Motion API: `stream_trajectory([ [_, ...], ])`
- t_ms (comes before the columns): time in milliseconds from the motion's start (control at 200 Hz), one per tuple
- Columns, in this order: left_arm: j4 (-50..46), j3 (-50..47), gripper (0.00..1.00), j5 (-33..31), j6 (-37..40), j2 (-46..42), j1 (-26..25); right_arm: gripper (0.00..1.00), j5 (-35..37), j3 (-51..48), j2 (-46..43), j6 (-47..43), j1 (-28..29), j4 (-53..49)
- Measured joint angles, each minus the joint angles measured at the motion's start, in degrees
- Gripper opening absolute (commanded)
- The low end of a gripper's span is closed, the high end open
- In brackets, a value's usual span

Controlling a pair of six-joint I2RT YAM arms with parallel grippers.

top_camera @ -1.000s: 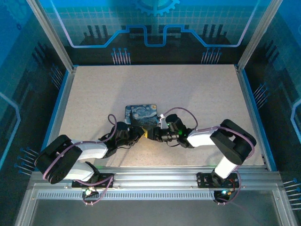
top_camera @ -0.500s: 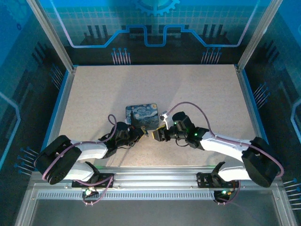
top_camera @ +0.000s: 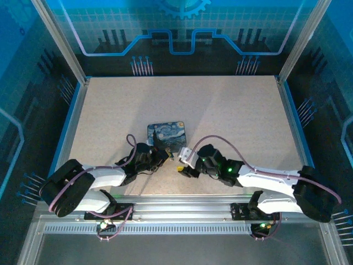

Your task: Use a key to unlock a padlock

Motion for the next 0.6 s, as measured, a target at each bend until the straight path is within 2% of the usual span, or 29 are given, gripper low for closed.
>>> stream_trajectory([
  [135, -0.33, -0.02, 0.0, 0.0, -0.92, -0.68, 0.0, 0.53, 6.93, -0.04, 6.29, -5.33, 4.04, 3.8],
  [300, -0.52, -0.02, 0.0, 0.02, -0.96, -1.05, 0.0, 0.5, 13.18, -0.02, 12.48, -7.82, 5.64, 8.35],
  [600, -0.81, -0.02, 0.0, 0.02, -0.98, -1.2, 0.0, 0.45, 18.67, 0.81, 17.68, -8.5, 6.1, 14.23],
])
